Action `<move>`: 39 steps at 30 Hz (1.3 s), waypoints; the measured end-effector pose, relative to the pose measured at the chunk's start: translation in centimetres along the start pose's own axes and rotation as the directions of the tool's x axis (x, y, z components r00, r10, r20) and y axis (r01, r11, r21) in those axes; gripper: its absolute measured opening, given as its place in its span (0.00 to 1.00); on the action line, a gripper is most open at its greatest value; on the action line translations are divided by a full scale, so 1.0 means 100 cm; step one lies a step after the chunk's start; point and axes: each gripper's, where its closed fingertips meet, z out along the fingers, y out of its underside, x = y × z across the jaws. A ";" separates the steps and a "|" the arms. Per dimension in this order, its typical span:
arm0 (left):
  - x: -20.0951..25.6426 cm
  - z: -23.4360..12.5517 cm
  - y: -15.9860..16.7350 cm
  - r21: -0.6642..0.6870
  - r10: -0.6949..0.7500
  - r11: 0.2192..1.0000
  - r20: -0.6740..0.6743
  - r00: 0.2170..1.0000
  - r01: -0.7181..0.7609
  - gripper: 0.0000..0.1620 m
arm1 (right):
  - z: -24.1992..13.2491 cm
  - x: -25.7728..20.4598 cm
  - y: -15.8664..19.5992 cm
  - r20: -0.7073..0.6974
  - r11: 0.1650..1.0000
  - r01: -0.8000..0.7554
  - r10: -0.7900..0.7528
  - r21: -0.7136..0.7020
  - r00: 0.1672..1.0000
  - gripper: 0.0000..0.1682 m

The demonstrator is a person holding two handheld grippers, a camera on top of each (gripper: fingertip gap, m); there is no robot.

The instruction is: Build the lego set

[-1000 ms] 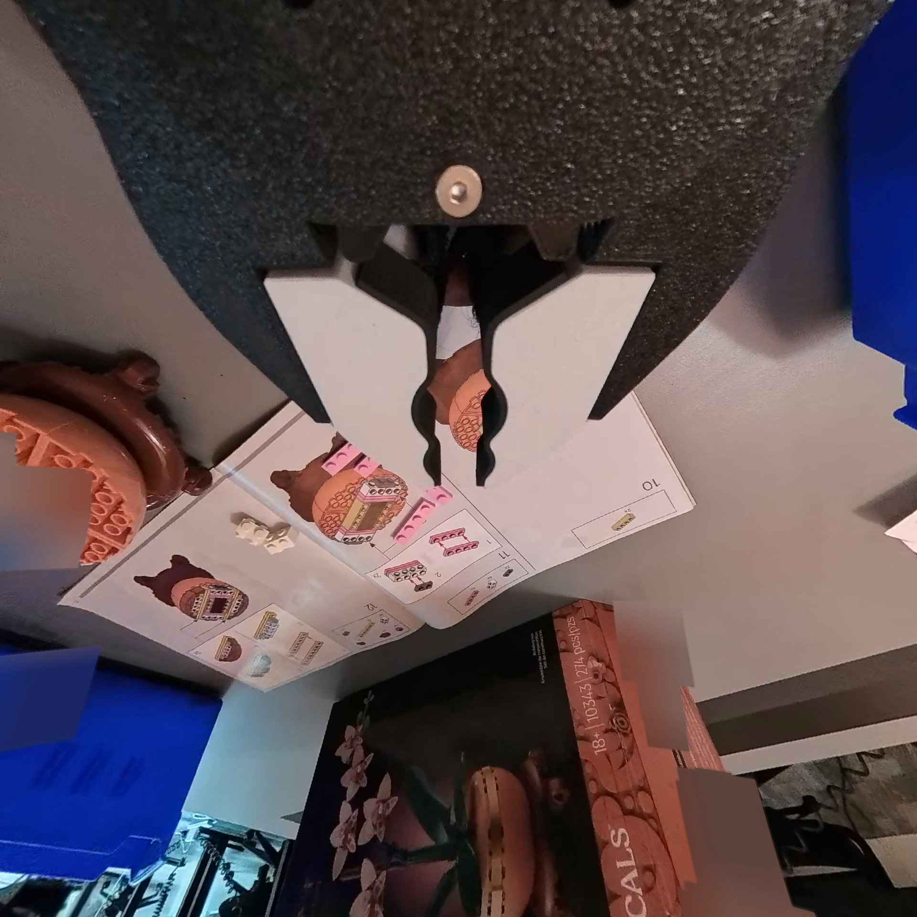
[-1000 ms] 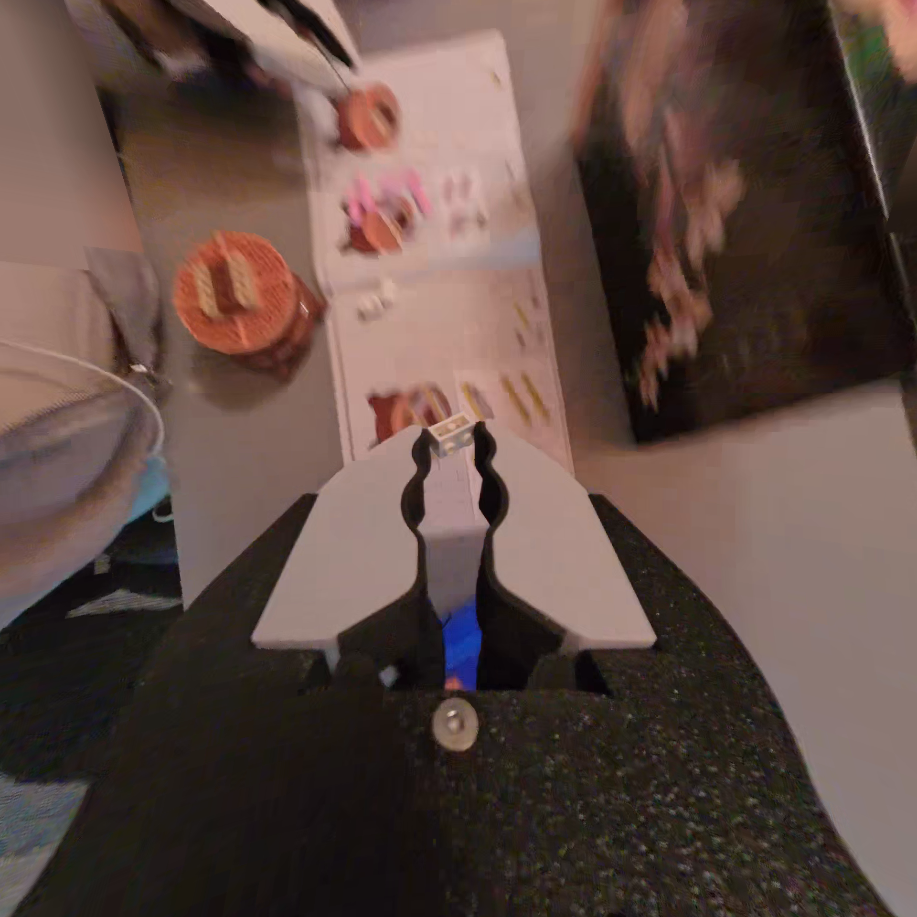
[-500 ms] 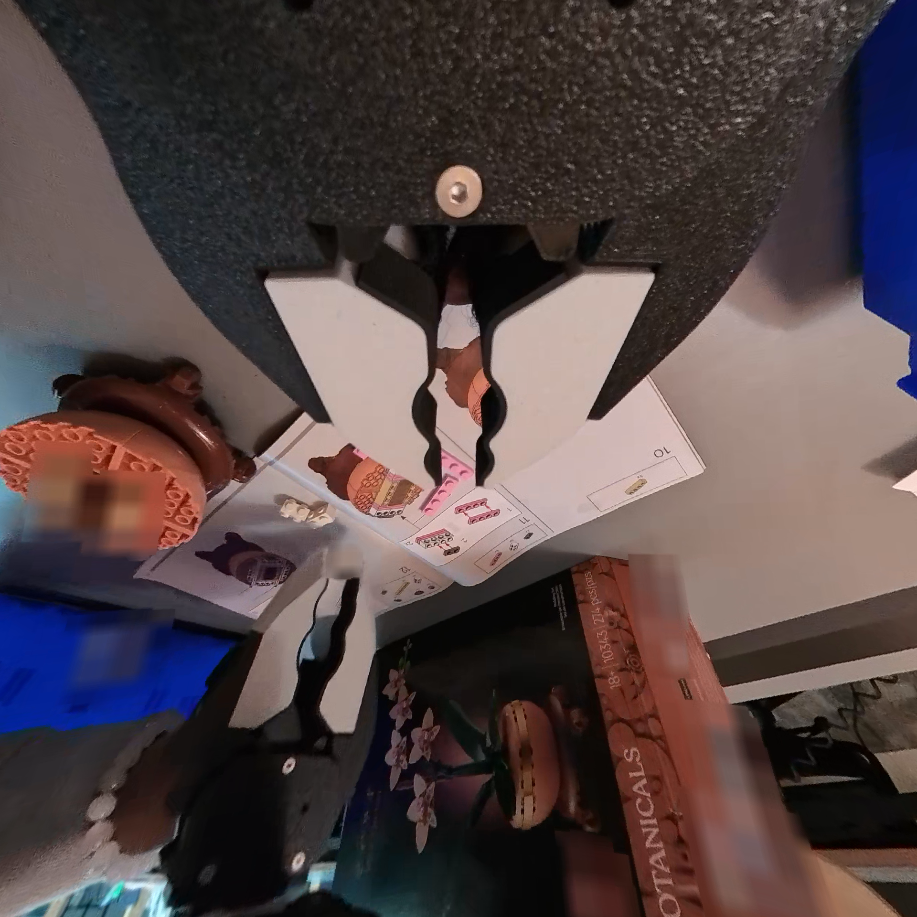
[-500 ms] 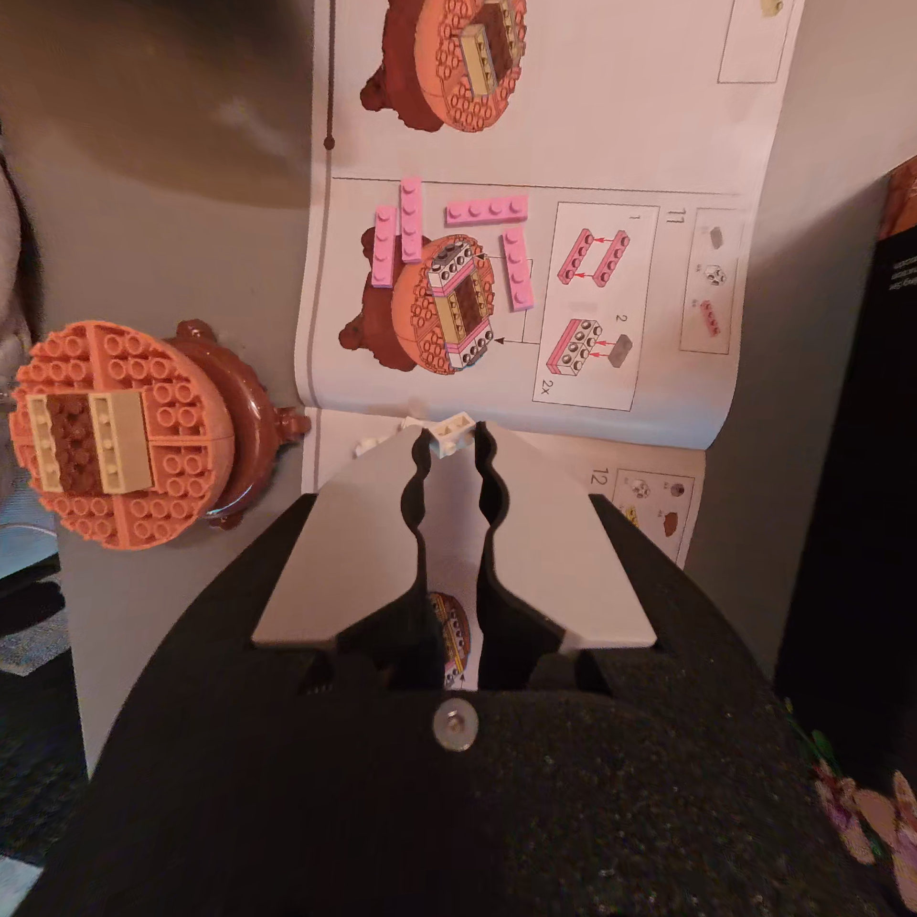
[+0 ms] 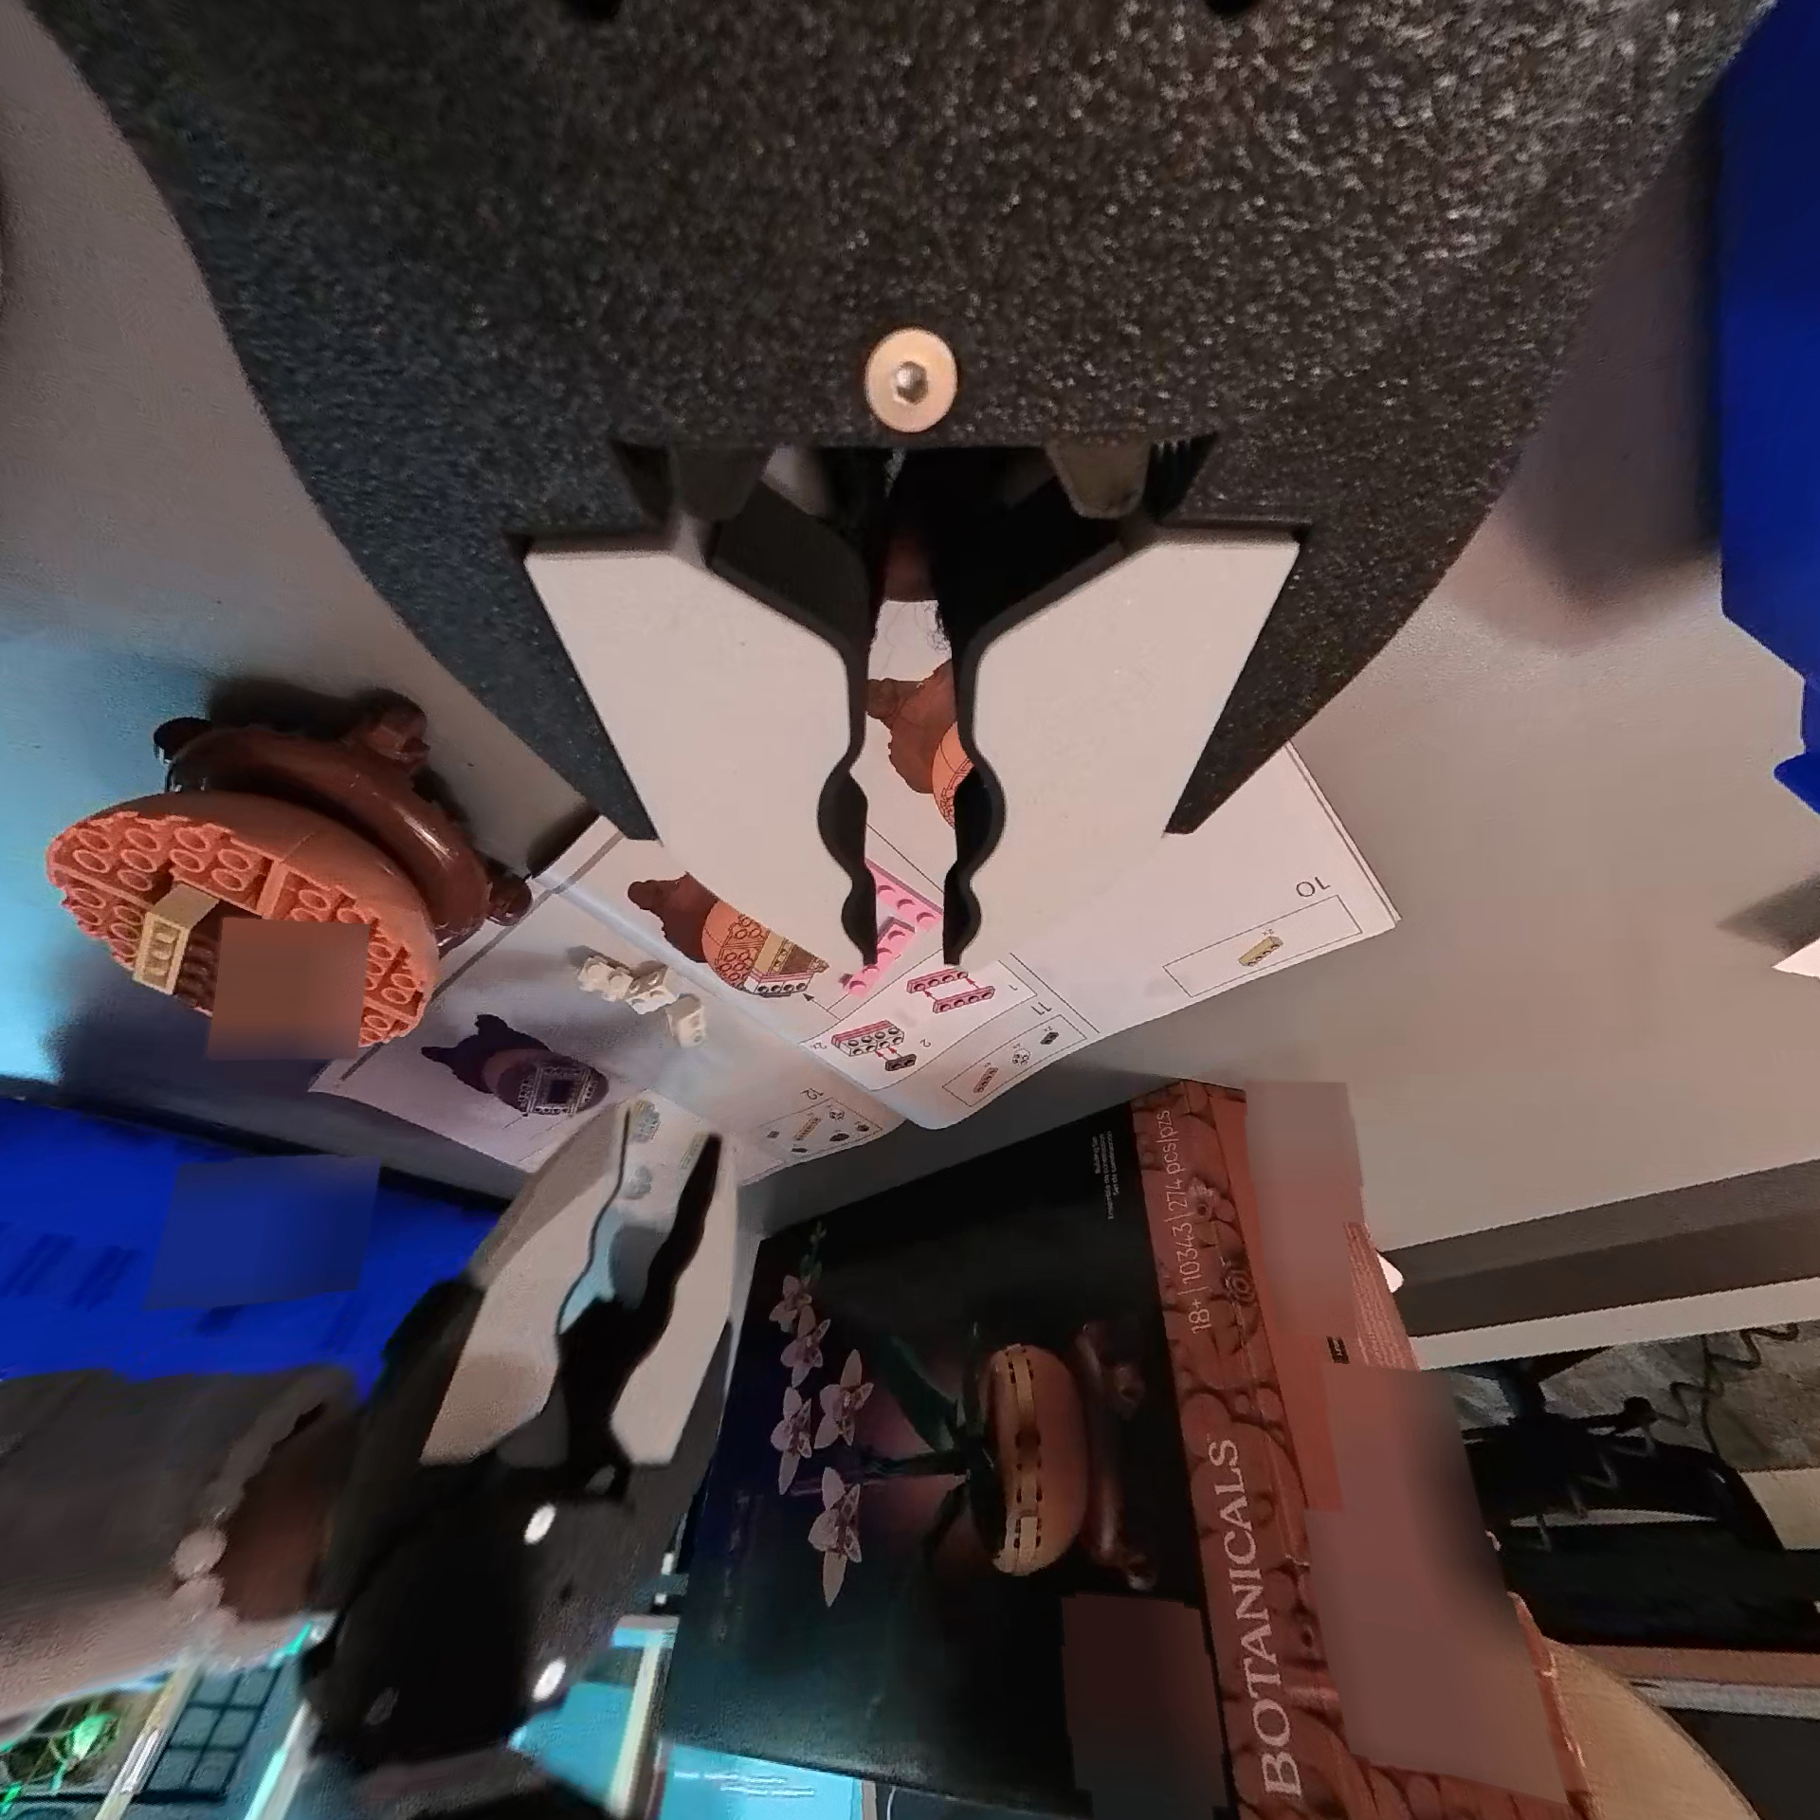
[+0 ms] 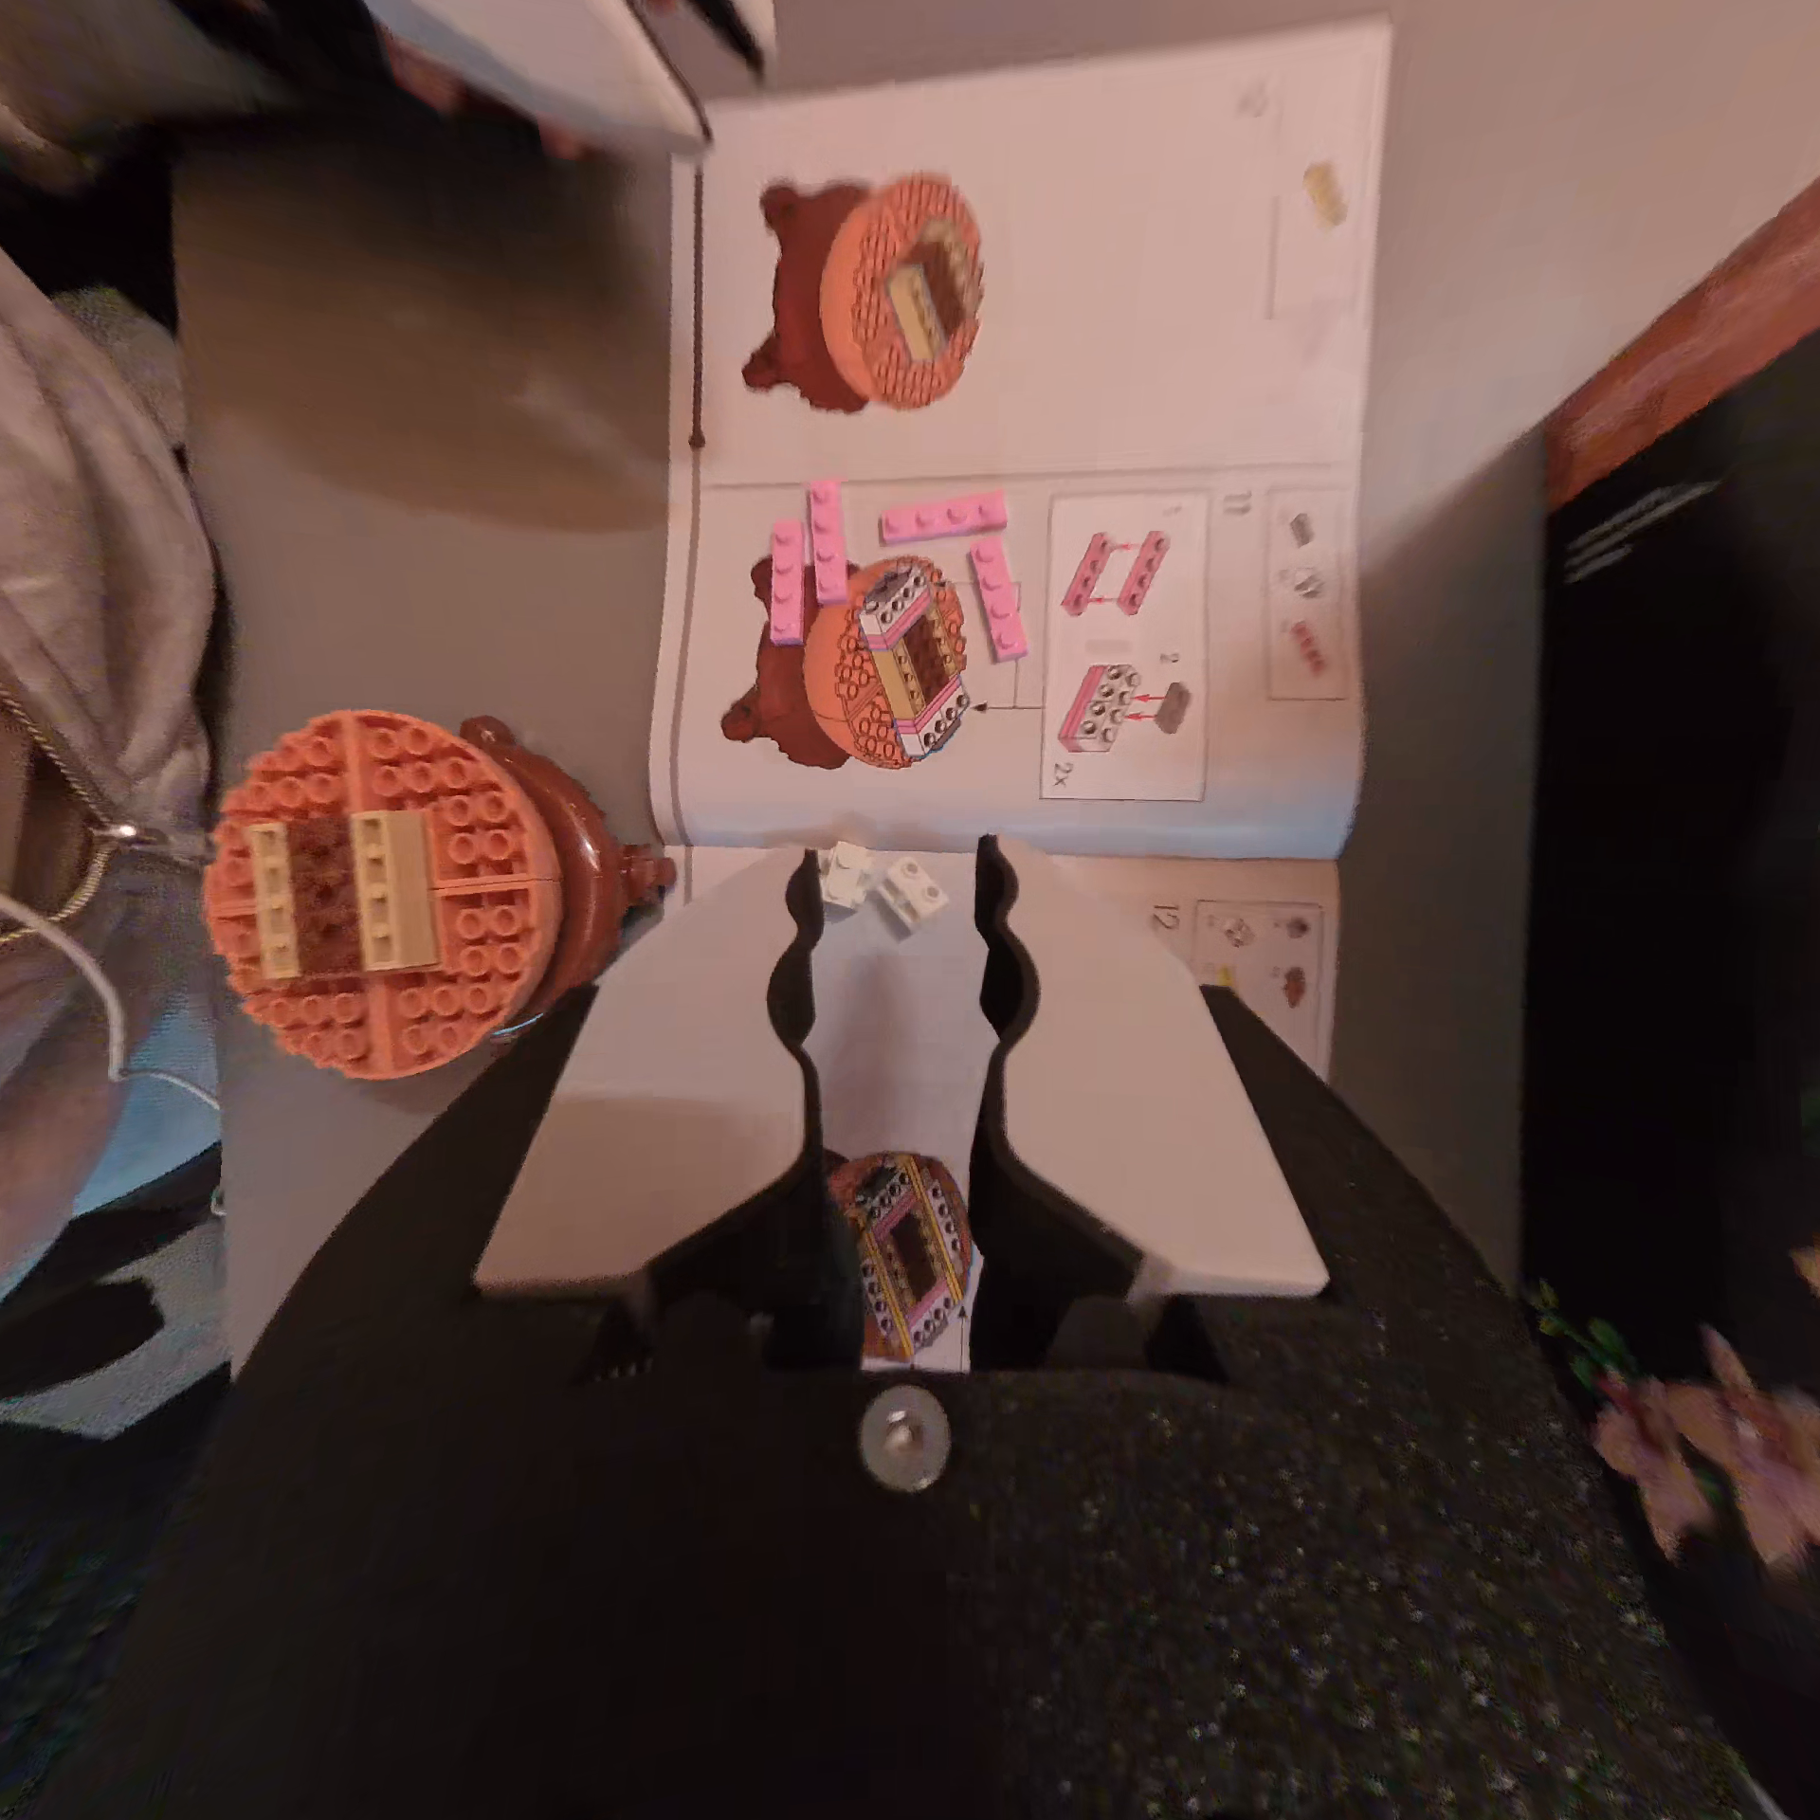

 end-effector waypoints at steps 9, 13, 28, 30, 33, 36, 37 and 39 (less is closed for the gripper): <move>0.003 0.005 0.007 -0.058 0.033 0.998 0.002 0.999 -0.033 0.08 | -0.133 0.012 0.038 -0.331 0.985 -0.096 0.140 0.143 0.933 0.21; 0.002 0.007 0.009 -0.075 0.037 0.997 0.012 0.999 -0.036 0.08 | -0.175 0.012 0.098 -0.437 0.966 -0.213 0.255 0.144 0.863 0.21; -0.008 0.009 0.013 -0.111 0.001 0.994 0.071 0.997 0.007 0.07 | -0.179 0.004 0.287 -0.260 0.739 -0.589 0.529 -0.326 0.808 0.17; -0.010 0.009 0.013 -0.111 -0.001 0.994 0.081 0.997 0.010 0.07 | -0.169 0.002 0.295 -0.227 0.697 -0.581 0.539 -0.420 0.811 0.16; -0.011 0.009 0.012 -0.105 -0.005 0.994 0.093 0.996 0.015 0.07 | -0.157 0.001 0.303 -0.213 0.647 -0.543 0.519 -0.535 0.828 0.16; -0.012 0.008 0.012 -0.101 -0.010 0.995 0.098 0.995 0.020 0.07 | -0.146 -0.002 0.304 -0.188 0.622 -0.528 0.528 -0.579 0.828 0.17; -0.012 0.008 0.012 -0.100 -0.011 0.995 0.098 0.995 0.020 0.07 | -0.143 -0.003 0.304 -0.183 0.616 -0.526 0.532 -0.586 0.827 0.17; -0.012 0.008 0.012 -0.099 -0.013 0.995 0.095 0.995 0.022 0.07 | -0.138 -0.006 0.303 -0.166 0.612 -0.521 0.541 -0.595 0.825 0.17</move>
